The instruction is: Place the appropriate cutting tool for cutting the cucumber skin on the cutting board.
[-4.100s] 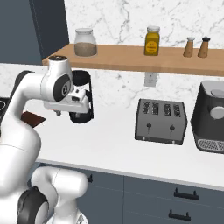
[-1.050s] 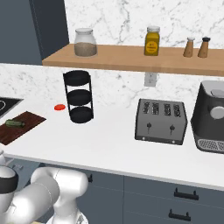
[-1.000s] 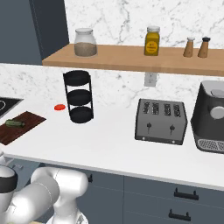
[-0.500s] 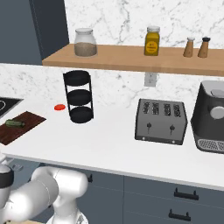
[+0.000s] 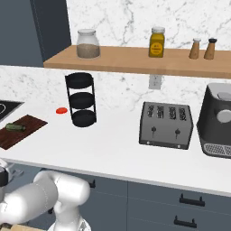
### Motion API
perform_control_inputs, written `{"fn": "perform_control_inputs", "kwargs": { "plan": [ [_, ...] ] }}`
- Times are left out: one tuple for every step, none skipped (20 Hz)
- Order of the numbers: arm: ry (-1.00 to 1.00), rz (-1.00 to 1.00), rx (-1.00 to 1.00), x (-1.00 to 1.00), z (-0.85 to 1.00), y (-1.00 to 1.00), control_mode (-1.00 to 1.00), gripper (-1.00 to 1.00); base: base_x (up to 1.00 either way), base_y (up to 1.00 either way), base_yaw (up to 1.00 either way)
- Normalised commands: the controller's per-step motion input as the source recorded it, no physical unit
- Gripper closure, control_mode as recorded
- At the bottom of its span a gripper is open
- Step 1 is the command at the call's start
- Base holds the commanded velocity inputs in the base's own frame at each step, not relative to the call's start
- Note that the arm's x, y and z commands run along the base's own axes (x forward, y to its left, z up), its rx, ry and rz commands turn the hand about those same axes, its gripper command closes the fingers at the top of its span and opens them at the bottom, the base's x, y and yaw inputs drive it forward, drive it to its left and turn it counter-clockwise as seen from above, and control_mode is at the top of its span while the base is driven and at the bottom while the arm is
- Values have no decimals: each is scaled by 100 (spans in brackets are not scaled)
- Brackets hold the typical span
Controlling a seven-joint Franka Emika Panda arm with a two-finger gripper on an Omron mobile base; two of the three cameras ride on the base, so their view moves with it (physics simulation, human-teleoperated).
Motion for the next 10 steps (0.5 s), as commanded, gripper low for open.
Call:
{"fn": "perform_control_inputs", "kwargs": {
  "plan": [
    [0,0,0,0,-34,7,-100,-100,0,0,0],
    [0,0,0,0,-30,5,-100,-100,0,0,0],
    [0,0,0,0,-24,4,-100,-100,0,0,0],
    [0,0,0,0,-19,5,-100,-100,0,0,0],
    [0,0,0,0,-17,5,-100,-100,0,0,0],
    [0,0,0,0,-20,2,-100,-100,0,0,0],
    [0,0,0,0,-22,4,-100,-100,0,0,0],
    [0,0,0,0,-26,11,-100,-100,0,0,0],
    [0,0,0,0,-26,9,-100,-100,0,0,0],
    [0,0,0,0,-26,8,-100,-100,0,0,0]
  ]
}}
